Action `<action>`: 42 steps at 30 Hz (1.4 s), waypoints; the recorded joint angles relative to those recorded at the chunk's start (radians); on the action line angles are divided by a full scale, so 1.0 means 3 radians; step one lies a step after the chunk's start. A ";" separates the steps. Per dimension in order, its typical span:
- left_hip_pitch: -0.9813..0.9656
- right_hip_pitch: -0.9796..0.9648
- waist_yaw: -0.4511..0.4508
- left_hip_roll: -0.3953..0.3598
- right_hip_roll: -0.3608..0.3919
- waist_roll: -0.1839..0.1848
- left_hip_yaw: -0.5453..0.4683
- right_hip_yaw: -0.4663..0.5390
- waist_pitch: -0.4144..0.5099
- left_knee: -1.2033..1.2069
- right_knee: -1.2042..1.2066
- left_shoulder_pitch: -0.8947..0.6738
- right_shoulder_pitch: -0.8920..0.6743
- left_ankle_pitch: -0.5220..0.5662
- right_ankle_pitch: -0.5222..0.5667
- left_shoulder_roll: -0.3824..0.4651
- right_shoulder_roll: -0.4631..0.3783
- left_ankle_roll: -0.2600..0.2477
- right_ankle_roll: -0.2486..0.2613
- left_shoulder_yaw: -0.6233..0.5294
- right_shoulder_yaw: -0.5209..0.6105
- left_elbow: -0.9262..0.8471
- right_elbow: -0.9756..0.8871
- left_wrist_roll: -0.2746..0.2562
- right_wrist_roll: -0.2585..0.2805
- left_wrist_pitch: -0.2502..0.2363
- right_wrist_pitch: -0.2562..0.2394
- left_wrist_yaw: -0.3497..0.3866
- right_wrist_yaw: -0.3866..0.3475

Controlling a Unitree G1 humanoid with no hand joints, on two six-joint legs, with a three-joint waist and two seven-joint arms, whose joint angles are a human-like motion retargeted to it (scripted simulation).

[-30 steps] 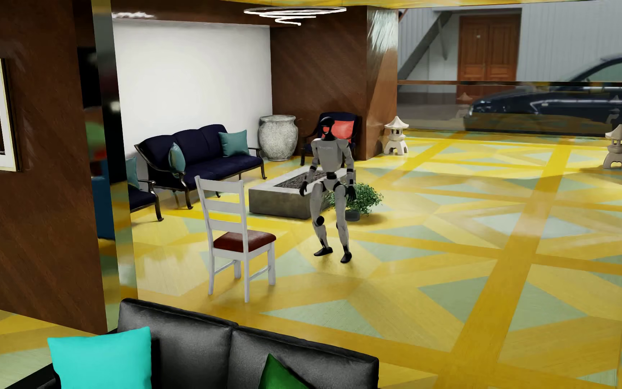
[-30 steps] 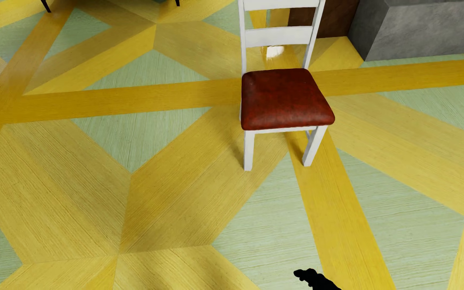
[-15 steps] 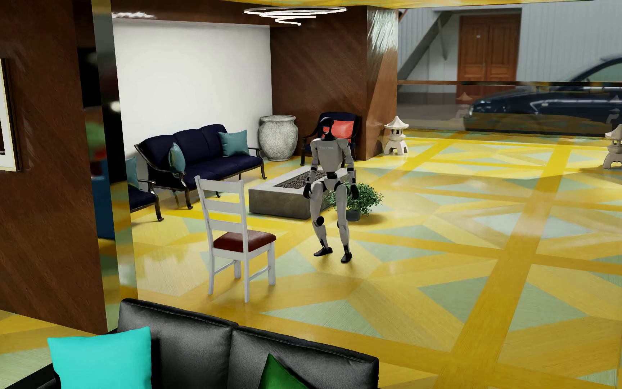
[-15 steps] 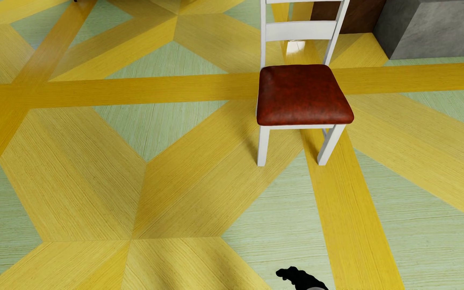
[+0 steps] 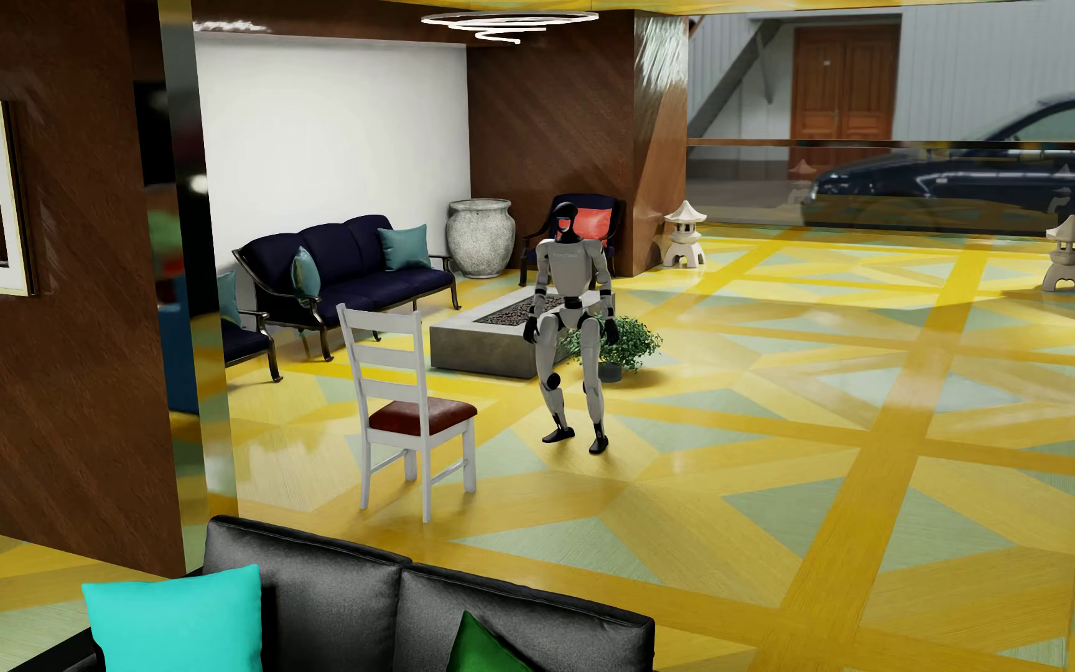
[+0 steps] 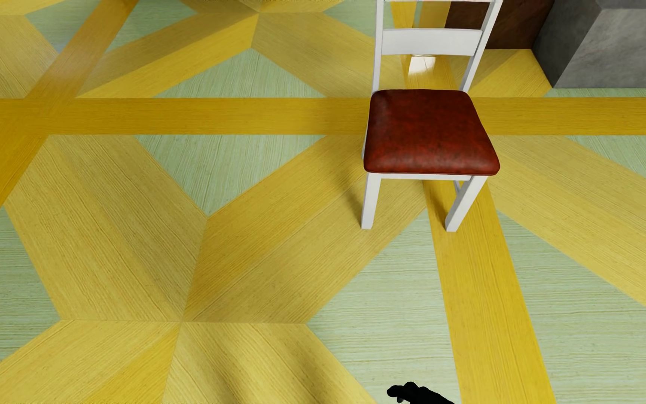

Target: Go to the chair

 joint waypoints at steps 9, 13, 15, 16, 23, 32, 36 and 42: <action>0.0030 0.0053 -0.0002 -0.0013 -0.0007 -0.0005 -0.0023 -0.0028 -0.0003 0.0010 -0.0010 0.0011 -0.0074 -0.0015 -0.0017 -0.0092 0.0047 -0.0008 0.0004 0.0143 0.0059 -0.0033 0.0164 -0.0091 0.0233 0.0016 0.0032 0.0035 -0.0084; 0.0073 0.0073 -0.0003 -0.0014 -0.0002 -0.0006 0.0001 -0.0013 -0.0007 -0.0047 -0.0048 -0.0013 -0.0308 -0.0004 -0.0007 -0.0136 0.0145 -0.0025 0.0004 0.0204 0.0043 0.0018 0.0745 -0.0091 0.0613 0.0034 0.0202 0.0025 -0.0214; 0.0082 0.0068 0.0002 -0.0012 -0.0005 -0.0007 0.0013 -0.0010 -0.0004 -0.0065 -0.0043 -0.0046 -0.0393 -0.0017 -0.0018 -0.0139 0.0139 -0.0049 0.0006 0.0220 0.0175 0.0036 0.0993 -0.0089 0.0638 0.0028 0.0258 0.0020 -0.0208; 0.0090 0.0066 0.0003 -0.0009 -0.0008 -0.0007 0.0021 -0.0008 -0.0002 -0.0078 -0.0036 -0.0061 -0.0400 -0.0023 -0.0030 -0.0136 0.0124 -0.0066 0.0006 0.0222 0.0236 0.0038 0.1044 -0.0087 0.0648 0.0018 0.0244 0.0016 -0.0198; 0.0297 0.0021 -0.0049 0.0181 0.0136 -0.0062 0.0339 0.0282 -0.0002 -0.0231 0.0014 -0.0025 -0.0257 0.0010 -0.0126 -0.0092 0.0041 -0.0131 -0.0077 0.0206 0.0301 0.0171 0.0836 -0.0055 0.0801 0.0035 0.0098 0.0038 -0.0323; -0.0785 0.0080 0.0202 -0.0157 0.0668 0.0031 -0.0109 0.0993 0.0034 0.1529 0.0158 0.0046 -0.0194 0.0064 -0.0293 -0.0091 -0.0080 -0.0038 -0.0163 0.0128 0.0367 0.0031 0.0438 -0.0080 0.0654 -0.0050 0.0079 0.0057 -0.0200; -0.0790 0.0188 0.0180 -0.0456 0.0777 0.0020 0.0181 0.1255 0.0012 0.0523 0.0068 0.0101 -0.0342 0.0144 -0.0346 -0.0093 -0.0094 -0.0234 -0.0179 0.0050 0.0429 -0.0012 0.0273 -0.0088 0.0654 -0.0061 0.0051 0.0051 -0.0180; -0.0312 0.0332 0.0156 -0.0301 0.0896 0.0014 0.0878 0.1505 -0.0029 -0.0075 0.0350 -0.0008 -0.0475 0.0253 -0.0313 -0.0019 0.0059 0.0830 -0.0170 0.0043 0.0343 0.0200 0.0615 -0.0066 0.0904 0.0113 0.0121 0.0052 -0.0450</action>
